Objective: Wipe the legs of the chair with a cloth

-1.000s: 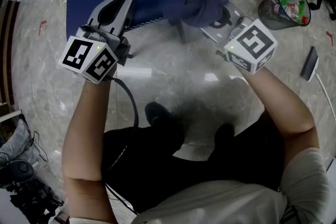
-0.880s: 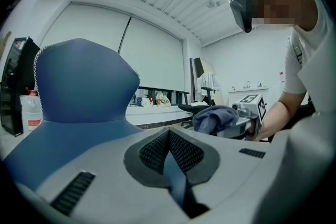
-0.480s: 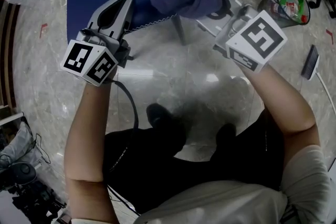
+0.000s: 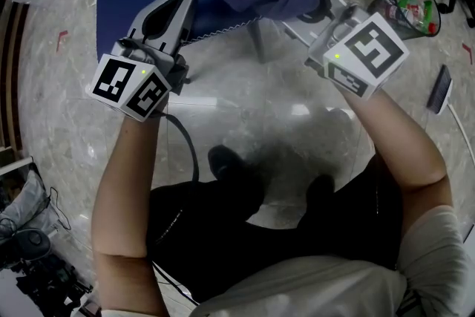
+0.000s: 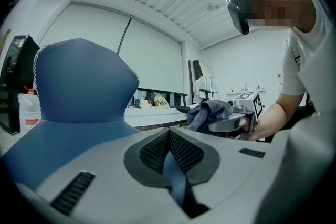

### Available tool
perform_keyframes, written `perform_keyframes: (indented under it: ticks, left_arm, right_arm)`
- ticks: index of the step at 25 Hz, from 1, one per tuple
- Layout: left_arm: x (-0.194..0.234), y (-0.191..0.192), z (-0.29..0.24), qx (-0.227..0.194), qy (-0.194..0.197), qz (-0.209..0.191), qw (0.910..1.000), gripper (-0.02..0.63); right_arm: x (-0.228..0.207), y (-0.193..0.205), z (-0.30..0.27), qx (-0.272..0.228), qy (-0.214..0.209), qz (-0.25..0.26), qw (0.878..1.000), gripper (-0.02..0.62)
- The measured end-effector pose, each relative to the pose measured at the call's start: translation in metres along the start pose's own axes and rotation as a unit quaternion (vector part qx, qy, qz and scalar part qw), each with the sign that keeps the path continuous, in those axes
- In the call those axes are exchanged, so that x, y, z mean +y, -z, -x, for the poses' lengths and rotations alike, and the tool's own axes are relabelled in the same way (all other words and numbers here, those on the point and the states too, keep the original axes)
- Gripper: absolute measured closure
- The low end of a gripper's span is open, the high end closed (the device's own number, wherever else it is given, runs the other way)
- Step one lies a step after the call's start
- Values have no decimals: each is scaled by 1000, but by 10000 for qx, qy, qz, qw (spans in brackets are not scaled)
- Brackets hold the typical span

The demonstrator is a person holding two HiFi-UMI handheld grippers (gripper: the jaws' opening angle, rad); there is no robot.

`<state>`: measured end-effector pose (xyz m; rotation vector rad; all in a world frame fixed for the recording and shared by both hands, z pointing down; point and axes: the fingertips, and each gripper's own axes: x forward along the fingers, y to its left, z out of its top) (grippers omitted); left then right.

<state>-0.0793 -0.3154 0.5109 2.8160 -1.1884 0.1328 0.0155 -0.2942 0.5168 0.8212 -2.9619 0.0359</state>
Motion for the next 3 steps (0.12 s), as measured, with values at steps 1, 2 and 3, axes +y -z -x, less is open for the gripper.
perform_keyframes:
  ticks: [1,2,3]
  left_arm:
    - [-1,0,0,-6,3,4,10000,600]
    - [-1,0,0,-10,7,10,10000,600]
    - [-2,0,0,-15,12,16,10000,600]
  right_arm:
    - [0,0,0,7,10,-2,10000,497]
    - [0,0,0,13,16,-3,10000,499]
    - [0,1,1,19,20,-1,10000,499]
